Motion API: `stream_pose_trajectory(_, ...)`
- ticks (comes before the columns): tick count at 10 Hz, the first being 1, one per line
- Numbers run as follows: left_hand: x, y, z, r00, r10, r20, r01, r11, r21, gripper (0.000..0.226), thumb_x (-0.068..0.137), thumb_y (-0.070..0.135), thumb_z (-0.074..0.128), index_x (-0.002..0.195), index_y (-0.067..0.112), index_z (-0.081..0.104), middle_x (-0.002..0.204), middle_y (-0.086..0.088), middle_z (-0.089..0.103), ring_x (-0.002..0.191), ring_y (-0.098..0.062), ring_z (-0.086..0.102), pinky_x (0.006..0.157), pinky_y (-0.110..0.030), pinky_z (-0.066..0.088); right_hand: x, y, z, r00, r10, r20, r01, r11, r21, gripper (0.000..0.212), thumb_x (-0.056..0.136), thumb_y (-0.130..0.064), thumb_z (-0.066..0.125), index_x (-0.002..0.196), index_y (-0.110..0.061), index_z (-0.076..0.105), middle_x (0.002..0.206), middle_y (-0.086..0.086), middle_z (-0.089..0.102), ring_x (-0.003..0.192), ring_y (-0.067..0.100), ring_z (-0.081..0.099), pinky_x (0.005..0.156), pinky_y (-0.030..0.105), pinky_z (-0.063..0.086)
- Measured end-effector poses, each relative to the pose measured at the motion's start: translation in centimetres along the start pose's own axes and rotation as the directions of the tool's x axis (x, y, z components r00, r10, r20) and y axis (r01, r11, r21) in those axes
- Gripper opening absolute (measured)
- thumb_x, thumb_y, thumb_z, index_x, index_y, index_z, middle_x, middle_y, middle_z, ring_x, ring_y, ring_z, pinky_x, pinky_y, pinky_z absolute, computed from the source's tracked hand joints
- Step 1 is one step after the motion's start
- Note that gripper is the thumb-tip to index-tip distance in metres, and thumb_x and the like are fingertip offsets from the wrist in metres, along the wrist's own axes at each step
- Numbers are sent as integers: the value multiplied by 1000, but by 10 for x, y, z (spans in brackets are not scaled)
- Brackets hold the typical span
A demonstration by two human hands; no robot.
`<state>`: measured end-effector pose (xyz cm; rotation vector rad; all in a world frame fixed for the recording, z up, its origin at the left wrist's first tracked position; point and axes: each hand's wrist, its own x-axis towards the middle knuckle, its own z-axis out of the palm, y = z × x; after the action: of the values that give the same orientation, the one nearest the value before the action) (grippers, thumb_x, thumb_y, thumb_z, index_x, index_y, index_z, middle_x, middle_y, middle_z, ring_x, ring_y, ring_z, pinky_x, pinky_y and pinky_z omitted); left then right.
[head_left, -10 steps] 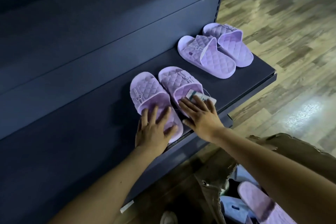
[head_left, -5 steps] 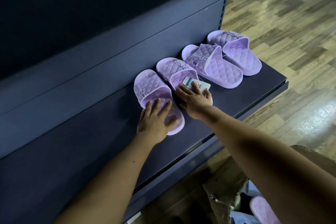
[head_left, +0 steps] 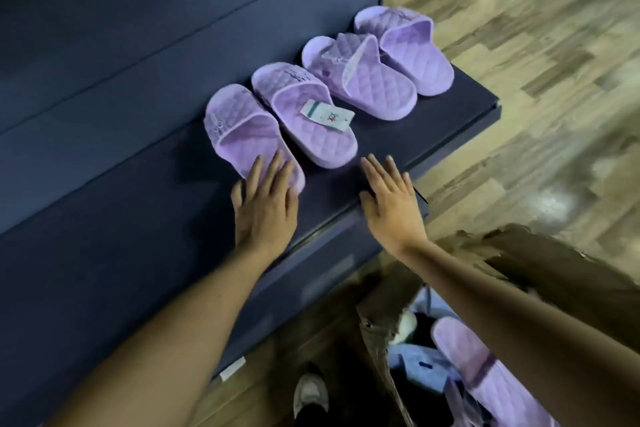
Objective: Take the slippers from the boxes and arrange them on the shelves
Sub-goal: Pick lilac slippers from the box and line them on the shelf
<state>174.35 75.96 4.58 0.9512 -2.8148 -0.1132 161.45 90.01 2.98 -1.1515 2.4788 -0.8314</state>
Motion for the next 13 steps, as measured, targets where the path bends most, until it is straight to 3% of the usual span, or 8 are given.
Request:
stream_pose_trajectory(2,-65,95,49,821,571,9,-558,806,-198,39,87,24,40,118,19,63,130,2,58,124,-17,44,91,-34,36,-91,100,-22,956,269,119,-264,963,-59,57,87,-26,29,141,-9,38,148,11,37,139,30,32,114,37,23)
stream_pose_trajectory(3,-88,142,72,768,633,98,-588,758,-283,37,80,23,42,102,18,71,117,3,66,111,-18,60,86,-30,43,-146,140,-28,826,493,274,-479,869,-121,49,93,-14,41,142,-13,37,147,10,40,130,28,43,101,28,32)
stream_pose_trajectory(5,-135,195,123,684,622,382,-461,774,-434,36,72,23,38,82,16,71,87,3,71,78,-19,67,62,-25,56,-226,190,-23,579,613,537,-513,786,-344,38,96,-13,39,132,-19,51,138,8,50,126,25,46,95,26,35)
stream_pose_trajectory(6,-154,207,148,588,539,603,-342,841,-419,30,86,19,41,104,11,64,107,-6,65,102,-27,56,84,-39,49,-254,211,-11,555,665,499,-582,739,-339,39,96,-13,38,134,-17,48,139,7,50,127,23,46,100,25,32)
stream_pose_trajectory(8,-197,233,185,492,422,761,-203,906,-371,24,89,19,48,107,7,59,114,-12,61,108,-32,54,83,-35,42,-318,232,29,317,743,590,-774,562,-291,32,96,-22,40,118,-9,60,121,15,59,114,28,55,91,29,42)
stream_pose_trajectory(9,-215,253,200,452,293,842,-14,947,-322,38,89,27,53,123,9,51,124,-13,57,117,-31,50,92,-35,41,-344,231,54,254,696,672,-803,539,-255,16,95,-30,43,86,-26,56,90,11,56,87,21,52,73,22,40)
stream_pose_trajectory(11,-236,288,219,395,170,903,475,803,-360,86,82,26,63,146,43,9,130,-10,48,119,-31,43,100,-30,38,-366,234,80,352,697,624,-803,568,-182,33,94,-29,45,64,-31,31,69,-13,34,59,-1,29,58,11,25)
stream_pose_trajectory(13,-229,277,227,378,7,926,503,838,-211,34,80,31,68,111,20,61,117,-13,47,97,-18,48,88,-19,40,-355,240,76,344,743,574,-847,509,-151,36,93,-14,36,60,-28,38,63,-12,38,54,1,34,49,16,23)
